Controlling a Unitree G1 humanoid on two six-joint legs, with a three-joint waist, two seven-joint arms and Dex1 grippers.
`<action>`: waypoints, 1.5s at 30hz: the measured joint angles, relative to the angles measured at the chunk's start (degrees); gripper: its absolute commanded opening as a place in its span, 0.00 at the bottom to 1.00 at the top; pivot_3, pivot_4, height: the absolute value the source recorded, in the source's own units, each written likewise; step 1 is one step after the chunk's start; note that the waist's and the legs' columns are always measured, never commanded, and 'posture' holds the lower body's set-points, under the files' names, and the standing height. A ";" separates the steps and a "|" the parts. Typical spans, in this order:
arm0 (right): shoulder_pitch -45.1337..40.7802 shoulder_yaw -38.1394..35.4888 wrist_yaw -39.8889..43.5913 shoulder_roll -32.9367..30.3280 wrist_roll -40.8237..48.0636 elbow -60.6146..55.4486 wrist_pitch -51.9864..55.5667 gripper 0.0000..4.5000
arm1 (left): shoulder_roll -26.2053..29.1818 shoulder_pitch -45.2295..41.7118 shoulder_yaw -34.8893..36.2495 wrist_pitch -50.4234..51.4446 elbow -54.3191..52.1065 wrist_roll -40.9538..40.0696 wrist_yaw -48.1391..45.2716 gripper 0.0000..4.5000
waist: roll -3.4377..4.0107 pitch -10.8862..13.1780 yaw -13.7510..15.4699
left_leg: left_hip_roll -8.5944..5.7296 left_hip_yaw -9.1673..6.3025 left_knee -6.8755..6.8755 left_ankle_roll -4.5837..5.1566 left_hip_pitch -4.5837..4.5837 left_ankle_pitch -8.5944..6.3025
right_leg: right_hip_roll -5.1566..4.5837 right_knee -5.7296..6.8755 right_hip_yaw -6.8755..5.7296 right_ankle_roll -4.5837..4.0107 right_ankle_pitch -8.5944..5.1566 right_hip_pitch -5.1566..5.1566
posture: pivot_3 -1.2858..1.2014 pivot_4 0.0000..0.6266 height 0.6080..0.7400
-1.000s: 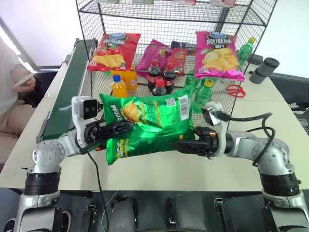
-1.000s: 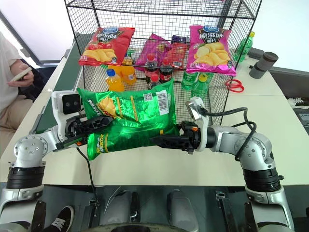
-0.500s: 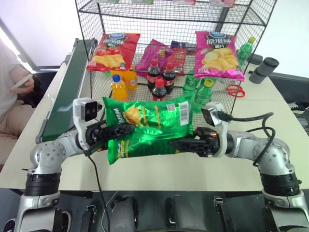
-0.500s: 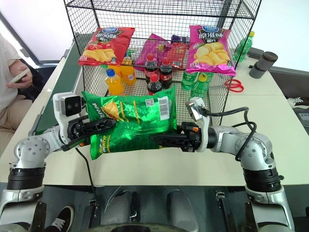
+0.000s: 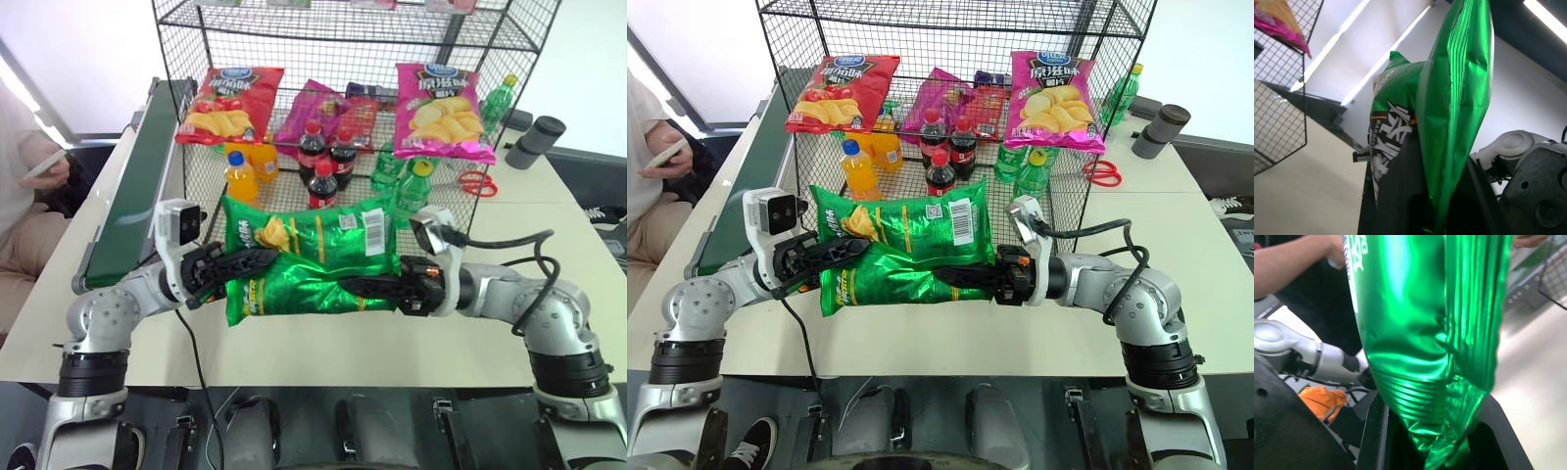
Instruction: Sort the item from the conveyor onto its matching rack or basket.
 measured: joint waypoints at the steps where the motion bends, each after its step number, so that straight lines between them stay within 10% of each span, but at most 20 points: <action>1: 0.00 0.00 0.03 -0.10 -0.74 0.01 -0.47 0.08 | 0.03 0.58 0.04 -0.20 -0.01 0.19 0.06 0.61 | 0.00 0.00 0.00 | 0.00 0.00 0.00 0.00 0.00 0.00 | 0.00 0.00 0.00 0.00 0.00 0.00 | 0.52 0.24 1.00; 5: -0.01 -0.48 -0.02 -0.68 -3.78 0.18 -3.69 0.08 | 0.98 2.01 0.74 -2.64 0.22 2.72 0.21 1.00 | 0.00 0.00 0.02 | 0.00 0.01 0.00 0.00 -0.01 0.00 | 0.00 -0.01 0.00 0.00 0.00 -0.01 | 0.52 0.24 1.00; 11: 0.53 3.79 0.57 -10.15 -28.54 -2.45 -25.39 0.08 | 1.86 6.20 4.41 -13.05 1.72 10.21 1.11 1.00 | -0.01 0.02 0.08 | -0.04 0.04 -0.04 0.01 -0.04 -0.01 | -0.05 -0.06 -0.02 0.00 -0.01 -0.08 | 0.52 0.24 1.00; 25: -10.33 11.28 -17.58 -7.55 -77.81 -4.02 -72.61 0.08 | -3.09 7.71 5.98 -32.00 1.92 22.32 7.09 1.00 | -0.01 0.04 0.04 | -0.05 0.26 0.00 -0.01 -0.09 0.00 | -0.18 -0.06 0.02 0.04 -0.01 -0.14 | 0.52 0.24 1.00; 45: -23.47 16.49 -38.36 4.31 -110.88 19.42 -59.69 0.08 | -10.52 6.42 2.34 -57.59 1.77 45.19 26.55 1.00 | 0.01 0.04 -0.11 | 0.02 0.53 -0.05 -0.13 -0.06 0.08 | -0.11 0.02 0.05 0.02 0.00 -0.20 | 0.52 0.24 1.00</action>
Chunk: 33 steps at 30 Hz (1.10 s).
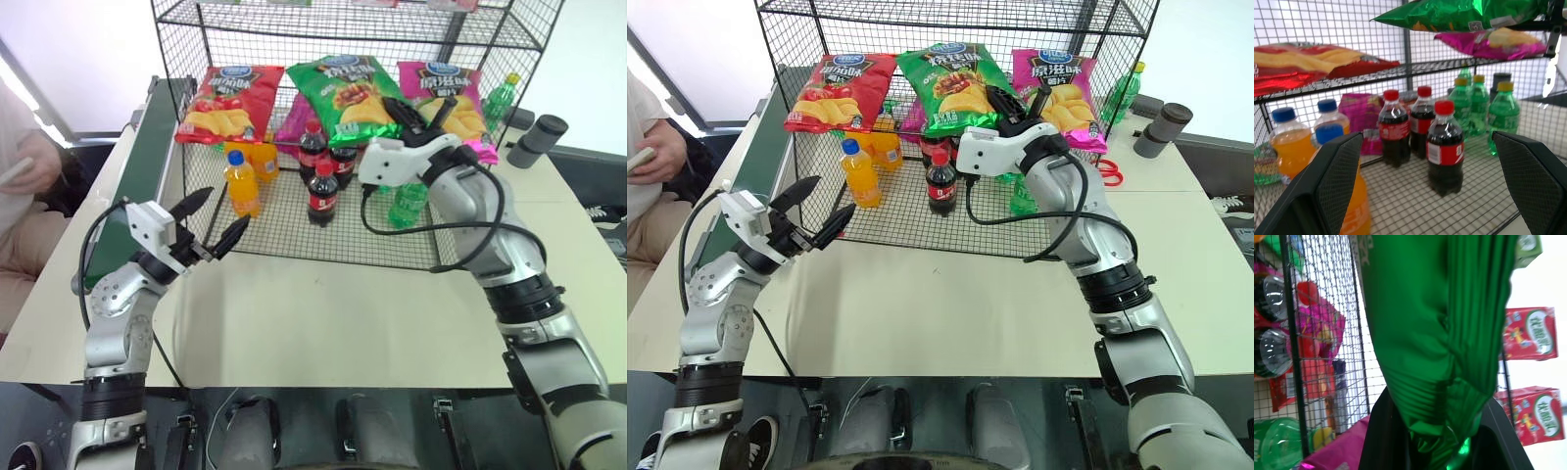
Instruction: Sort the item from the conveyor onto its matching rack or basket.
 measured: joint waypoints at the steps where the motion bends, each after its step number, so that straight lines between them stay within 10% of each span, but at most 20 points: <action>1: -0.51 0.12 -0.13 0.81 0.11 0.74 0.26 0.08 | -0.17 0.33 -0.25 -1.28 0.00 1.13 1.00 1.00 | 0.00 0.00 -0.06 | 0.00 0.00 0.00 0.00 0.00 0.00 | 0.00 0.00 0.00 0.00 0.00 0.00 | 0.52 0.24 1.00; 27: -8.75 1.65 -6.14 10.77 3.99 15.87 11.09 0.08 | -2.85 1.45 -6.12 -1.86 -4.69 6.28 9.71 1.00 | 0.01 0.00 -0.30 | 0.05 0.02 -0.02 -0.01 0.00 0.01 | 0.03 0.06 -0.01 0.01 0.01 -0.03 | 0.52 0.24 1.00; 33: -8.85 1.61 -5.95 10.81 5.31 16.09 11.81 0.69 | -2.41 1.41 -7.05 -1.02 -5.92 6.51 10.07 1.00 | 0.01 0.00 -0.27 | 0.04 0.01 -0.02 -0.01 0.00 0.01 | 0.03 0.06 -0.01 0.01 0.01 -0.03 | 0.52 0.24 1.00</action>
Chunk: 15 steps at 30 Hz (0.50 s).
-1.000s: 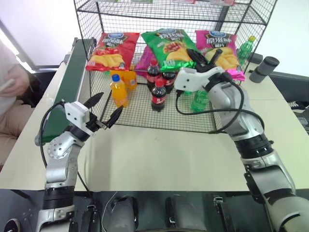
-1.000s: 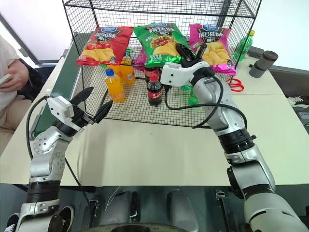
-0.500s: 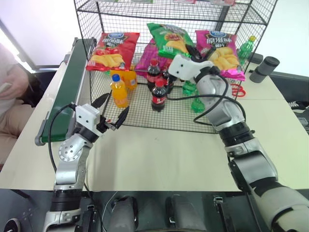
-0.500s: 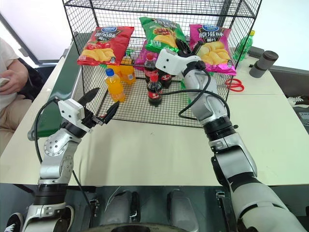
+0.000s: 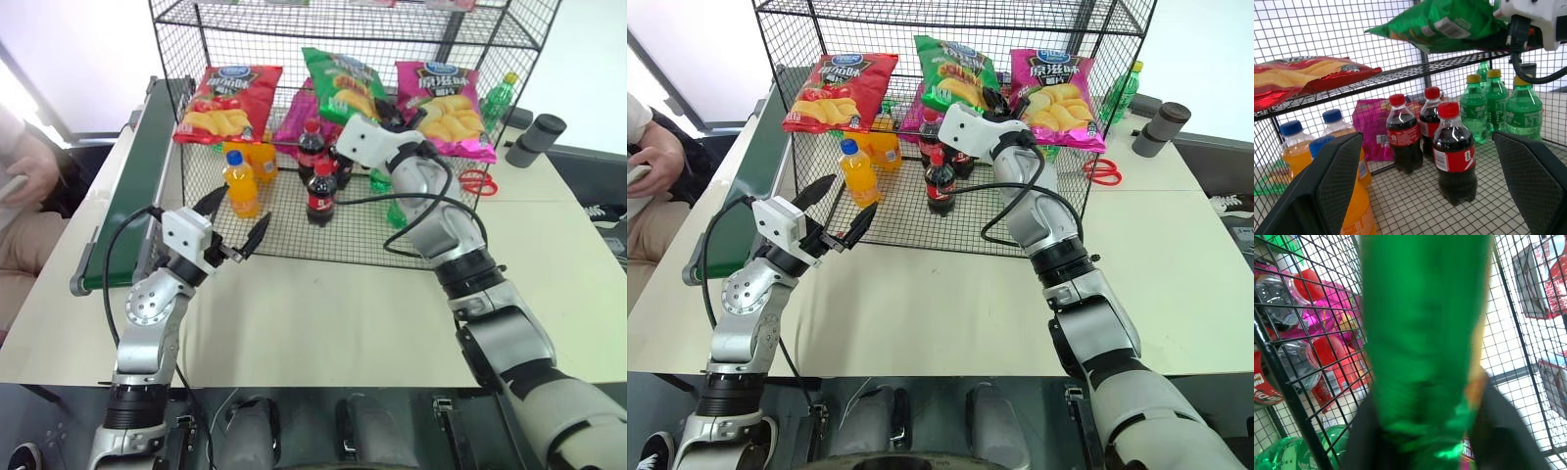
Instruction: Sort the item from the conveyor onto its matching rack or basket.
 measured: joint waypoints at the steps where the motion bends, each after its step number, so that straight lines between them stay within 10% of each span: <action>1: -0.40 -0.04 0.22 0.00 0.35 -0.14 0.09 0.81 | 0.08 0.00 0.00 0.05 -0.04 0.03 0.15 1.00 | 0.00 0.00 -0.04 | 0.00 0.00 0.00 0.00 0.00 0.00 | 0.00 0.00 0.00 0.00 0.00 0.00 | 0.52 0.24 1.00; 15: -0.29 -3.57 8.57 4.50 13.56 -6.85 4.95 0.89 | -0.09 -0.01 -1.09 1.20 -0.93 0.52 1.16 1.00 | 0.02 -0.01 -0.10 | 0.03 -0.02 -0.01 0.00 0.02 0.00 | 0.02 0.01 0.00 0.00 0.00 0.01 | 0.52 0.24 1.00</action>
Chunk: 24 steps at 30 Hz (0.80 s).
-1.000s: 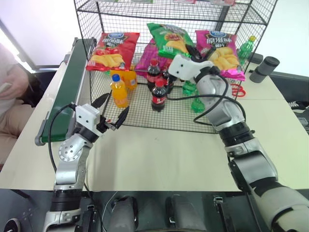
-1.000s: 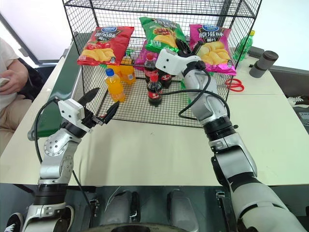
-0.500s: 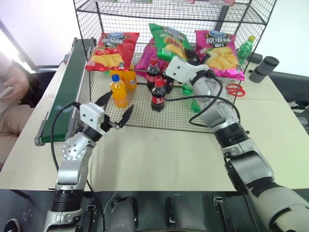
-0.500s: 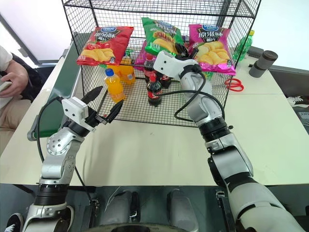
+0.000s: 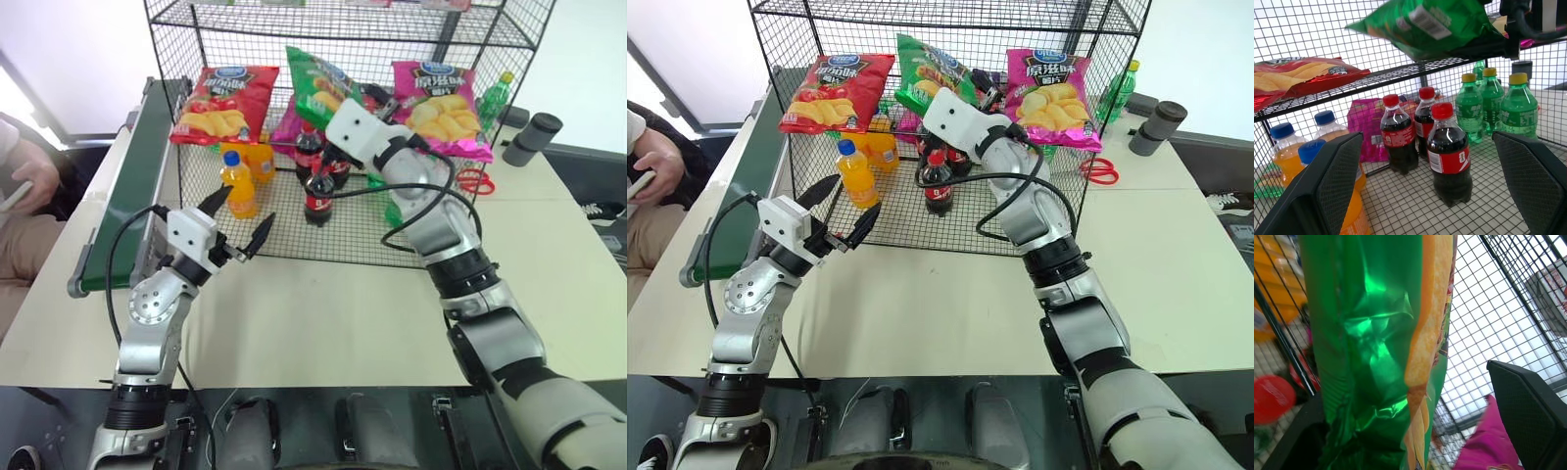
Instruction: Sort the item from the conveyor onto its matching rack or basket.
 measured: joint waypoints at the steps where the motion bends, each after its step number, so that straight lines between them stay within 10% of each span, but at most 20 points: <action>1: 0.17 -0.63 0.31 0.59 1.35 -0.44 0.81 0.89 | 0.00 0.00 -0.06 0.01 -0.01 0.00 -0.01 1.00 | 0.00 0.00 0.03 | 0.00 0.00 0.00 0.00 0.00 0.00 | 0.00 0.00 0.00 0.00 0.00 0.00 | 0.52 0.24 1.00; 24: -1.23 -0.74 0.31 -0.96 5.45 -1.38 2.27 0.89 | -0.39 0.08 -1.31 0.14 -0.59 -0.03 -0.09 1.00 | 0.01 0.01 0.25 | 0.00 0.01 -0.02 0.01 -0.02 -0.01 | -0.02 -0.03 0.00 0.00 0.00 -0.02 | 0.52 0.24 1.00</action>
